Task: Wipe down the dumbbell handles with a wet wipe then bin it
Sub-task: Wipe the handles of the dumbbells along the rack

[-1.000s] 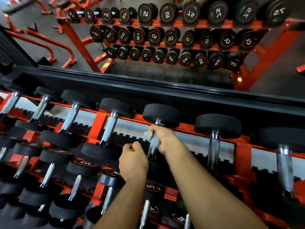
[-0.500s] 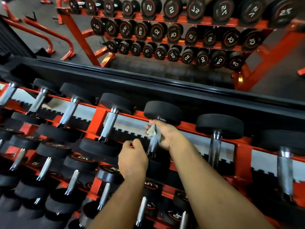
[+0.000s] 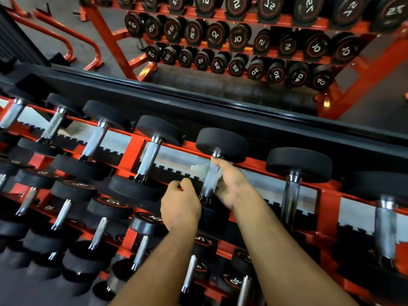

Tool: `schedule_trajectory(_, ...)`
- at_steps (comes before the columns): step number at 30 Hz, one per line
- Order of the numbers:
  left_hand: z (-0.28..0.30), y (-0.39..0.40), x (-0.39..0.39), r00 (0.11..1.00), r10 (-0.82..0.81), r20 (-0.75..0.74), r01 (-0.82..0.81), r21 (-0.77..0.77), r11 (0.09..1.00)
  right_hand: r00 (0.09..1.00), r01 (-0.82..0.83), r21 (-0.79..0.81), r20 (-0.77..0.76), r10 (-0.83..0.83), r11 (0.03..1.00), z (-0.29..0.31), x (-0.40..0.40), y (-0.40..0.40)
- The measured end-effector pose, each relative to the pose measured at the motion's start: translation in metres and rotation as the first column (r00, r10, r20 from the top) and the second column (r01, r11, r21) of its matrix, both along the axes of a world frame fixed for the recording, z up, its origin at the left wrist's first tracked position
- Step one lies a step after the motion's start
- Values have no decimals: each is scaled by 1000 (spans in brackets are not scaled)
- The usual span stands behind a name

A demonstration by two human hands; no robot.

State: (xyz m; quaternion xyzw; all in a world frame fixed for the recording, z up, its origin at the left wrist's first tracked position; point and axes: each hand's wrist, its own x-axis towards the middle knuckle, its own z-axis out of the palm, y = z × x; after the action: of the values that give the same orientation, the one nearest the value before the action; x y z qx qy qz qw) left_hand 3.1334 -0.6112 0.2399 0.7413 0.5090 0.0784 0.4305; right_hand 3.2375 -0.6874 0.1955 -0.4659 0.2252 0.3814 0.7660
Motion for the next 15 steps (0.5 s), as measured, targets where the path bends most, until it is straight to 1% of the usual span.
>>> schedule_trajectory(1,0,0,1,1000,-1,-4,1,2,1000,1000,-11,-9,1,11,1000,0,-1,0)
schedule_trajectory(3,0,-1,2,1000,-6,0,6,-5,1000,996,-86,-5,-1,86,996,6,-1,3)
schedule_trajectory(5,-1,-1,2,1000,-1,7,1,-22,1000,994,-111,-45,-29,110,993,14,0,8)
schedule_trajectory(8,-1,0,2,1000,16,10,-16,-28,999,987,-162,-52,-27,161,985,22,-5,5)
schedule_trajectory(11,-1,1,-1,1000,14,7,-14,-29,999,985,-168,-72,37,171,983,19,-20,-9)
schedule_trajectory(13,0,0,-1,1000,5,1,-5,-25,1000,984,-165,-104,53,171,981,19,-25,-12)
schedule_trajectory(15,1,-1,0,1000,2,0,-2,-17,1000,972,-203,-127,95,216,971,24,-25,-8)
